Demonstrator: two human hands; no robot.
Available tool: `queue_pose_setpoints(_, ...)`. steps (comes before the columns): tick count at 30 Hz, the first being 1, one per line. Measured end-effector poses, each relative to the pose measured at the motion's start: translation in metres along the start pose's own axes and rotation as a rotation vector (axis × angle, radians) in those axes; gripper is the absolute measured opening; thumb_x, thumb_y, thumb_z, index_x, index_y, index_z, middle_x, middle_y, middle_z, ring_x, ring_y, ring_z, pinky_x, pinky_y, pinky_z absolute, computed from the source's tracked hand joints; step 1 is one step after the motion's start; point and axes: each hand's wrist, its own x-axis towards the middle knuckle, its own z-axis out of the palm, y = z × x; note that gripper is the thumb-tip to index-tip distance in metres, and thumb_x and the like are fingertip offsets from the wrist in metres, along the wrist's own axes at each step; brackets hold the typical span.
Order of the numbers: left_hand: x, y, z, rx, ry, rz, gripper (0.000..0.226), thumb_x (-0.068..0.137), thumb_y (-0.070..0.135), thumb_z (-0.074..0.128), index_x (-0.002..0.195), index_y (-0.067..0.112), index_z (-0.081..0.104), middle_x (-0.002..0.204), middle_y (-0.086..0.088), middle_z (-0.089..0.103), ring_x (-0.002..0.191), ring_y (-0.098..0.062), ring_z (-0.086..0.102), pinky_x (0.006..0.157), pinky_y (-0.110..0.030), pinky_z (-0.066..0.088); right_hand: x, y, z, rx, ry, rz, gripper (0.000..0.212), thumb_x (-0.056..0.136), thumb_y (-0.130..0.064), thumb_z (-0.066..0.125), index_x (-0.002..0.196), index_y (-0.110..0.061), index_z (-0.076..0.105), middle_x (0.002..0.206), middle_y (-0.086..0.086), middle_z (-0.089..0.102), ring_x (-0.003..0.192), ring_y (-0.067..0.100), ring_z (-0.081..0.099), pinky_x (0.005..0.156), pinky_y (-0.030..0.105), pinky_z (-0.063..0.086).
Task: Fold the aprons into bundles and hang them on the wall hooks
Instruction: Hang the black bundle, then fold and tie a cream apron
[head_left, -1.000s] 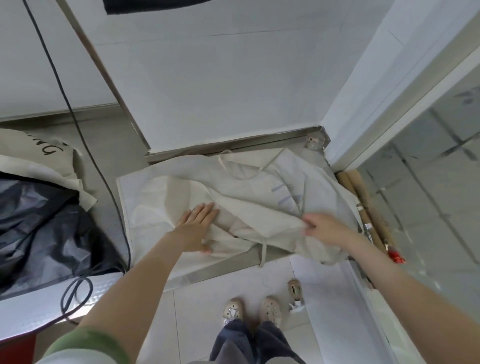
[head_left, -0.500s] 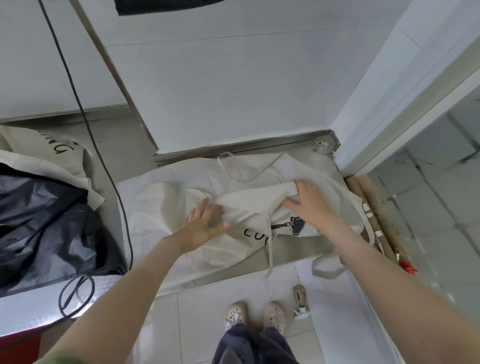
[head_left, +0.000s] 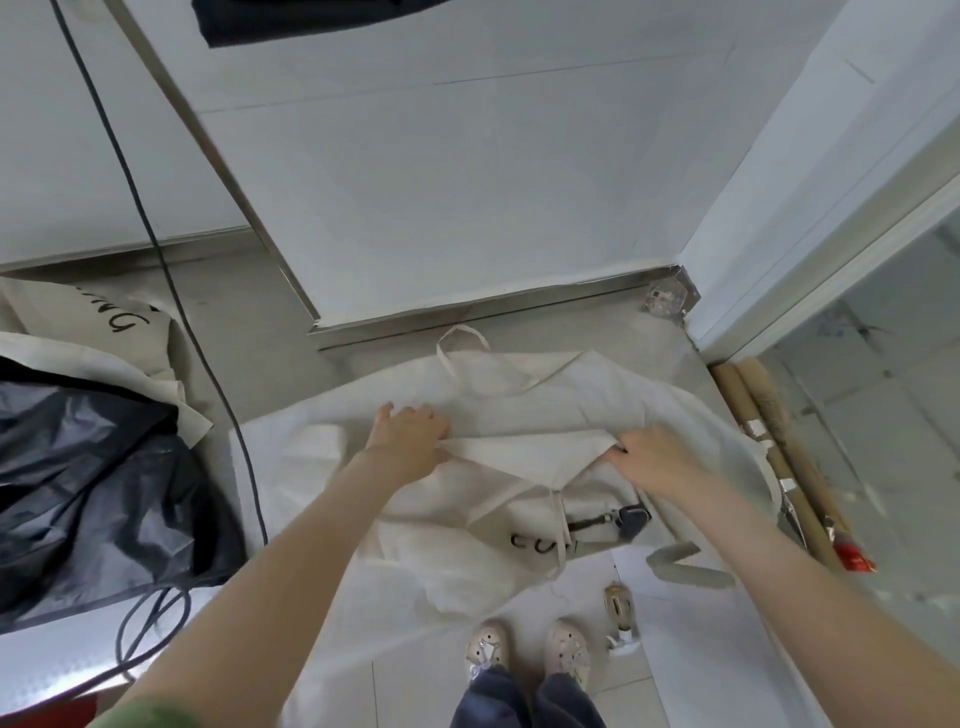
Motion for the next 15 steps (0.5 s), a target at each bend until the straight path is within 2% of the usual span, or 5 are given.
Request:
queue_pose_setpoints(2,-0.005,0.003,-0.002,-0.086,-0.092,0.053,0.022,0.1,0.032,0.04,0.113,0.025,0.056,0.12,-0.002,0.058,0.114,-0.025,0.051,0.094,-0.034,0.034,-0.002,0.003,-0.004,-0.143,-0.187,-0.009,0.027,0.095,-0.034,0.044,0.103,-0.014,0.061,0.102,0.002,0.063,0.093,0.02,0.057,0.08,0.03,0.047)
queue_pose_setpoints(5,-0.006,0.002,-0.003,-0.295,-0.132,0.052,0.021,0.101,0.029,0.037,0.102,0.024,0.057,0.113,-0.004,0.06,0.108,-0.026,0.054,0.083,-0.033,0.04,-0.004,-0.008,-0.022,-0.307,-0.424,-0.003,0.031,0.093,-0.044,0.049,0.09,-0.015,0.059,0.088,0.0,0.059,0.086,0.019,0.055,0.071,0.028,0.041)
queue_pose_setpoints(11,0.017,-0.005,-0.006,-0.477,0.254,-0.199,0.033,0.101,0.034,0.041,0.127,0.022,0.058,0.134,-0.006,0.043,0.124,-0.029,0.041,0.101,-0.037,0.032,0.03,-0.018,-0.033,0.184,0.159,-0.135,0.027,0.094,-0.014,0.049,0.116,-0.019,0.065,0.118,0.0,0.066,0.11,0.022,0.059,0.088,0.029,0.043)
queue_pose_setpoints(13,0.024,-0.008,-0.001,-0.438,0.236,-0.24,0.032,0.099,0.034,0.043,0.125,0.021,0.057,0.142,-0.006,0.036,0.129,-0.029,0.035,0.107,-0.037,0.025,0.044,-0.02,-0.027,0.059,0.156,-0.154,0.033,0.091,-0.023,0.053,0.124,-0.027,0.055,0.127,-0.001,0.06,0.114,0.023,0.056,0.093,0.034,0.045)
queue_pose_setpoints(15,0.03,-0.01,0.003,-0.468,0.21,-0.265,0.03,0.098,0.032,0.045,0.123,0.02,0.056,0.14,-0.006,0.035,0.127,-0.03,0.035,0.106,-0.038,0.025,0.051,-0.027,-0.018,-0.077,-0.012,-0.178,0.051,0.09,-0.033,0.059,0.137,-0.031,0.041,0.14,-0.001,0.046,0.126,0.025,0.045,0.099,0.036,0.04)
